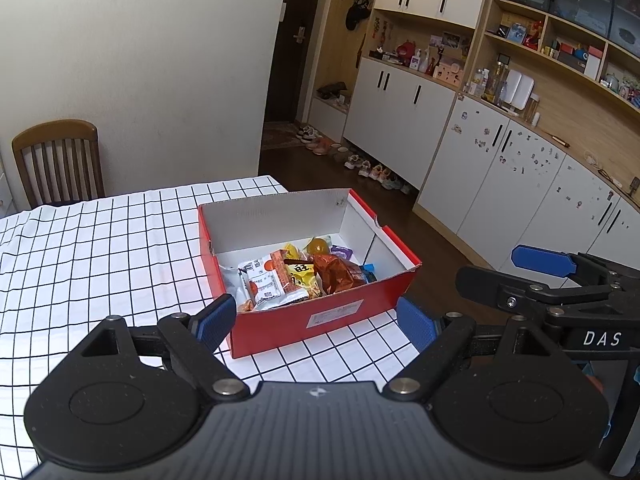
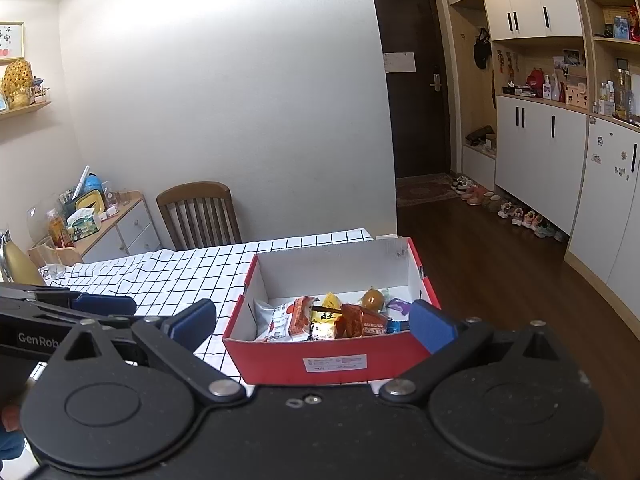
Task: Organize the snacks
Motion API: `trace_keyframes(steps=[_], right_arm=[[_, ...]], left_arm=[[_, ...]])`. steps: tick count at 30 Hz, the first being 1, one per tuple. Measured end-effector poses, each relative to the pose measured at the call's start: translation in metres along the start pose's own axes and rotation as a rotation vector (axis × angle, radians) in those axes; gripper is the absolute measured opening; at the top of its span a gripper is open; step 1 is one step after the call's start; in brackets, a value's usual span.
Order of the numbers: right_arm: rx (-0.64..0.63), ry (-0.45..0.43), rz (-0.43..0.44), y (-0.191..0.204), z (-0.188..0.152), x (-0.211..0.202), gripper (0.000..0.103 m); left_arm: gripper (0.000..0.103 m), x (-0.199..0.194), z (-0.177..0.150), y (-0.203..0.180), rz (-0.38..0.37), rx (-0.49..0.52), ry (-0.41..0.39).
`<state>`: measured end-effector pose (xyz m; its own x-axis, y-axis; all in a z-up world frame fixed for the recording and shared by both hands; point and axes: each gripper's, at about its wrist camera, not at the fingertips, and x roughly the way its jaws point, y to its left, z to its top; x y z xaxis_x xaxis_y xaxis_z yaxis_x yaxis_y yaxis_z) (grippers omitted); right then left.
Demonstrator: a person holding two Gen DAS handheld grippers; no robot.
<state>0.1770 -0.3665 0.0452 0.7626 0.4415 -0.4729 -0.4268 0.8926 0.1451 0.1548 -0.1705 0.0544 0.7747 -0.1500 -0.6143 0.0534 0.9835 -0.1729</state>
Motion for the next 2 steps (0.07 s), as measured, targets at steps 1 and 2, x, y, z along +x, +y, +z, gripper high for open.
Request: trace_keyframes(steps=[1, 2], right_arm=[[0.000, 0.001, 0.000, 0.0004, -0.0001, 0.0001, 0.103], [0.000, 0.002, 0.001, 0.0007, -0.0005, 0.0003, 0.103]], left_arm=[[0.088, -0.0004, -0.0001, 0.0002, 0.001, 0.002, 0.001], [0.088, -0.0007, -0.0007, 0.0016, 0.003, 0.004, 0.001]])
